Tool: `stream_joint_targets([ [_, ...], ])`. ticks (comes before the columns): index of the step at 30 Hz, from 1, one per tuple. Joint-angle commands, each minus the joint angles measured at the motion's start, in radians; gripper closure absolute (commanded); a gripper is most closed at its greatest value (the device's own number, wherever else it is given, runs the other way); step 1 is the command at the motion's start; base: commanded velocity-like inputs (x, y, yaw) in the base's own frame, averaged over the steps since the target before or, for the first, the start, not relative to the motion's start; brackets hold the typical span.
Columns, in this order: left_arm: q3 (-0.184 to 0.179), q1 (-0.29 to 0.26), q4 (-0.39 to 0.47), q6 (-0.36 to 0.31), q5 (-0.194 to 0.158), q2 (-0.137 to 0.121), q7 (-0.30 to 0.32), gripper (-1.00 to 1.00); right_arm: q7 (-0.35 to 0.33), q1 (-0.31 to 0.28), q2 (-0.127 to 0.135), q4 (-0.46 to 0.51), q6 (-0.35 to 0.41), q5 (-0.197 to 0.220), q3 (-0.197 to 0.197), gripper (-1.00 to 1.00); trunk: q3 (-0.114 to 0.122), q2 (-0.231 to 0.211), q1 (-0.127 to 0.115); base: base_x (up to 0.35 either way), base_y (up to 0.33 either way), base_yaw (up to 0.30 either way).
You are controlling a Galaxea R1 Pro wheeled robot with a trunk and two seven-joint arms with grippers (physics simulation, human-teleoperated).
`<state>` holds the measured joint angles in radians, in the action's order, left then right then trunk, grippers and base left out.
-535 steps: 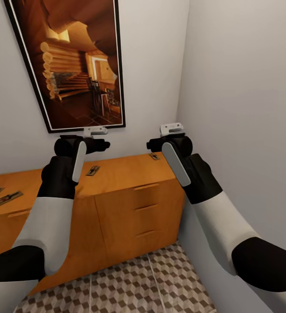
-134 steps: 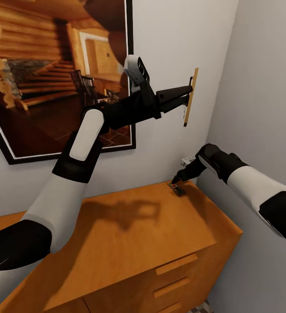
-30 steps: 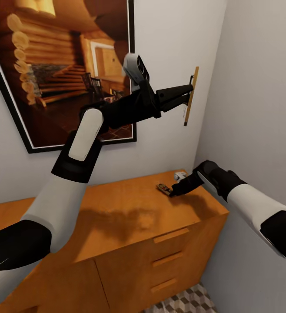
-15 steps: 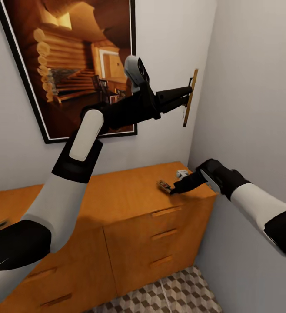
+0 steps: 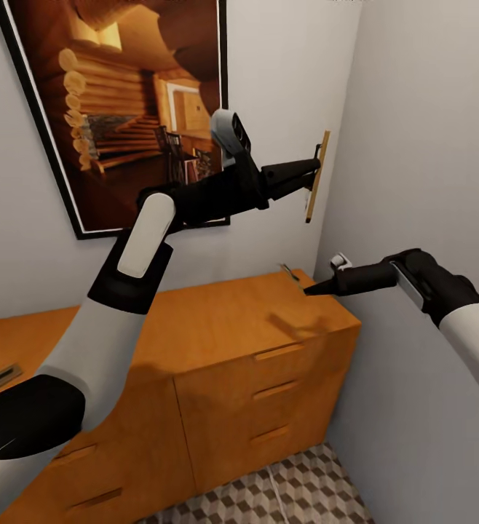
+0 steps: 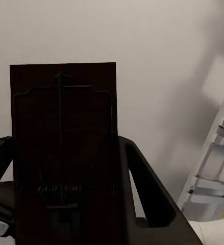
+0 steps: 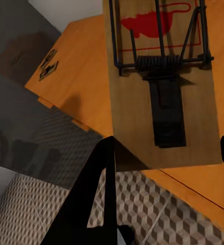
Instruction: Take the four mousetraps from the cabinet in the bathroom and place them on the bathroom floor. Make sure all four end up on the same floor surface, and ensure that at least two of them are either under or directly next to the same bathroom sink.
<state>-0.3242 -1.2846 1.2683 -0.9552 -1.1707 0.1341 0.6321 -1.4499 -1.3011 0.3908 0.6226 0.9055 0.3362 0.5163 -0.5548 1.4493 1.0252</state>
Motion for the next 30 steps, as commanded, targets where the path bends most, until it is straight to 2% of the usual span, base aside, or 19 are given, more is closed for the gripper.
stream_joint_targets([
  [1,0.001,0.0,0.0,-0.003,0.002,-0.001,0.005,1.0,-0.002,-0.001,0.001,0.0,0.01,0.006,0.005,1.0,-0.001,0.001,0.0,-0.142,0.0,0.0],
  [12,0.002,0.002,0.003,-0.013,0.002,-0.007,0.006,1.0,-0.002,0.006,-0.001,0.03,0.008,0.004,0.008,1.0,-0.001,0.001,0.0,-0.262,0.006,0.0],
  [22,0.001,0.002,-0.001,-0.014,0.001,-0.006,0.008,1.0,0.004,0.022,-0.002,0.03,0.001,-0.003,0.008,1.0,-0.001,0.001,0.0,-0.221,0.203,0.0],
  [25,0.0,0.024,-0.001,-0.013,0.004,-0.007,0.007,1.0,0.006,0.025,-0.002,0.029,-0.001,-0.005,0.008,1.0,-0.001,0.001,0.0,-0.029,0.026,0.0],
  [26,-0.001,0.046,-0.001,-0.015,0.005,-0.016,0.006,1.0,0.004,0.047,0.002,0.034,-0.004,-0.006,0.01,1.0,-0.001,0.001,0.0,-0.001,0.001,0.0],
  [28,-0.002,0.058,0.001,-0.017,0.005,-0.018,0.006,1.0,0.003,0.05,0.006,0.036,-0.005,-0.006,0.011,1.0,-0.001,0.001,0.0,0.0,0.0,0.0],
  [29,-0.067,0.104,0.003,-0.018,0.005,-0.028,0.006,1.0,0.001,0.078,0.029,0.039,-0.005,-0.036,0.021,1.0,-0.001,0.001,0.0,0.0,0.0,0.0],
  [30,-0.085,0.108,0.003,-0.018,0.005,-0.031,0.006,1.0,0.0,0.081,0.034,0.039,-0.005,-0.042,0.021,1.0,-0.001,0.001,0.0,0.0,0.0,0.0],
])
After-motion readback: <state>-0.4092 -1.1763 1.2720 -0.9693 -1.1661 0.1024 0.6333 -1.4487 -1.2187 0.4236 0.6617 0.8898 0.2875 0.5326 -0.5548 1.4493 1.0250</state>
